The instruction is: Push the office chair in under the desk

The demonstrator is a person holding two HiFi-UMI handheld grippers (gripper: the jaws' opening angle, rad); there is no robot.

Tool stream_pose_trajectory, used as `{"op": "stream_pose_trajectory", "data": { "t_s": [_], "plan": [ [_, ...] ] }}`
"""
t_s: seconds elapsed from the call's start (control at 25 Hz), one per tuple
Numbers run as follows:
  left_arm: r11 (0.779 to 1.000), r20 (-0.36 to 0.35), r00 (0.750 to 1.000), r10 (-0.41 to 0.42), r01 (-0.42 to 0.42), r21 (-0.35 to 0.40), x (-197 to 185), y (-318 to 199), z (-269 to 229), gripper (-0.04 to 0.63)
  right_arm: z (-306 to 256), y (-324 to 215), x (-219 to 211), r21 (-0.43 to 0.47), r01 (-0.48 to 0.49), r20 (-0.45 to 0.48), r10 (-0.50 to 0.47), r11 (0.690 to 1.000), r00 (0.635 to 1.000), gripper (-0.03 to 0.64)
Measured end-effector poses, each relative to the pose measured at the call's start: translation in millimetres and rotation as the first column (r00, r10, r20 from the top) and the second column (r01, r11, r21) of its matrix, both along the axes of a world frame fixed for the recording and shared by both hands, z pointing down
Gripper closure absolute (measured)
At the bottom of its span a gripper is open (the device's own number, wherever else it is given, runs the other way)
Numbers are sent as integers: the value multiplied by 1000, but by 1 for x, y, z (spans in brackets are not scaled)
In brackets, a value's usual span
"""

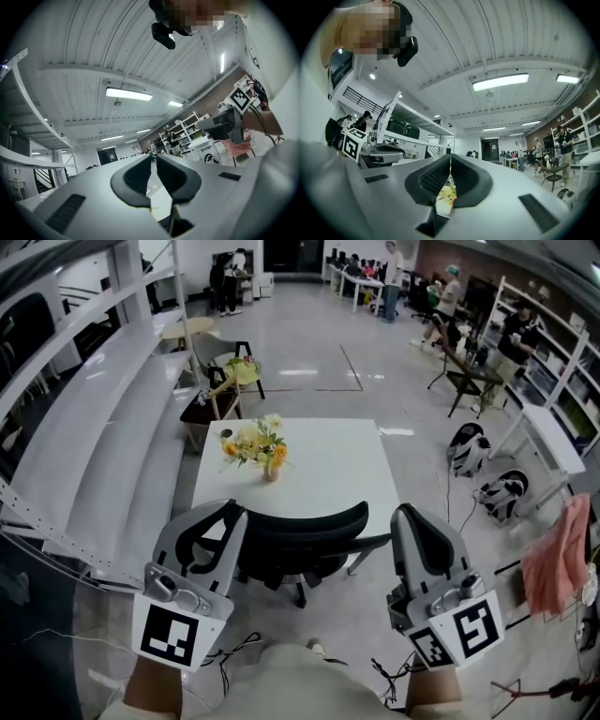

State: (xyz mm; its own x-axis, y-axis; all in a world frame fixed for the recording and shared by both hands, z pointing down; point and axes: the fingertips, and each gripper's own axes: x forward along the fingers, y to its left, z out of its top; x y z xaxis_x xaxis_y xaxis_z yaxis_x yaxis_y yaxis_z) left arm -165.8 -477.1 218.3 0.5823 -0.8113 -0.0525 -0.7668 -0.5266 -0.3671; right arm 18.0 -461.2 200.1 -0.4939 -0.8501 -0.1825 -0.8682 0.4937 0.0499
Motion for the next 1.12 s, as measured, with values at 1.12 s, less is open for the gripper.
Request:
{"op": "stream_pose_trajectory", "data": {
  "t_s": [1.12],
  "plan": [
    [985, -11, 1000, -13, 11, -170, 6, 0, 91, 588, 104, -12, -19, -212, 51, -111, -76, 976, 991, 609]
  ]
}}
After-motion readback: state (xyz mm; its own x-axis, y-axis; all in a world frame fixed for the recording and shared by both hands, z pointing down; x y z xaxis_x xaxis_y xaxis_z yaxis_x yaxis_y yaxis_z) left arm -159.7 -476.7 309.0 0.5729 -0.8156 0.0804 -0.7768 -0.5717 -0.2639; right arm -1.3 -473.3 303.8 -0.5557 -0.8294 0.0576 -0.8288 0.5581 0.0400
